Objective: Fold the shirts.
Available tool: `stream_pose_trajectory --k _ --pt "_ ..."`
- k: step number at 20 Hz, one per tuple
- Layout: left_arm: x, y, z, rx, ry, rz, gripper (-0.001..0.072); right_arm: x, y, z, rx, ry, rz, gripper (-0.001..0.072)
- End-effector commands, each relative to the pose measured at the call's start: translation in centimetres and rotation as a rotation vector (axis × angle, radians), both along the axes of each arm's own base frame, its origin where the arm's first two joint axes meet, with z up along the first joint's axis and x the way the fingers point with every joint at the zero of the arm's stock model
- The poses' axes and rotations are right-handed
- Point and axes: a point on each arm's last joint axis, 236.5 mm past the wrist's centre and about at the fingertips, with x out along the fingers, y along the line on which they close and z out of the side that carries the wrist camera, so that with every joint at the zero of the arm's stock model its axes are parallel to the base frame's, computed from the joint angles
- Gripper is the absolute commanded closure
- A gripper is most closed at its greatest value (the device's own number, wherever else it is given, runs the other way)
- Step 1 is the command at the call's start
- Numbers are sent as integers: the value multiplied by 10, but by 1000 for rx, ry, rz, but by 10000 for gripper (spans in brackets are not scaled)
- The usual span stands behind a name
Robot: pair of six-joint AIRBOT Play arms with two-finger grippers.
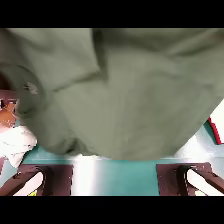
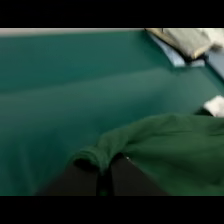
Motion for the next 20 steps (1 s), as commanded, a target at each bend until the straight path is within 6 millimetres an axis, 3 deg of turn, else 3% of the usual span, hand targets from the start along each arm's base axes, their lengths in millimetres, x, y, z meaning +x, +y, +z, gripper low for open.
stream_pose_trajectory --k 1,4,7,9,12,14,17,20 --pt "36 -28 -135 43 345 -134 682 24 -12 -107 54 418 15 699" --pt "101 -17 -196 10 412 -45 681 66 -20 -167 90 536 14 699" --pt "167 10 -230 -34 355 117 682 117 -26 -206 101 499 -5 699" --pt "192 23 -245 -50 328 184 682 151 -24 -223 99 437 -9 699" --pt "214 30 -255 -37 284 209 682 192 -13 -234 89 334 -4 699" --pt "224 36 -254 -37 249 239 682 209 1 -241 81 294 14 699" --pt "226 45 -259 22 236 251 682 218 13 -260 0 308 36 699" --pt "211 62 -286 211 285 221 682 214 28 -277 -66 356 70 699"
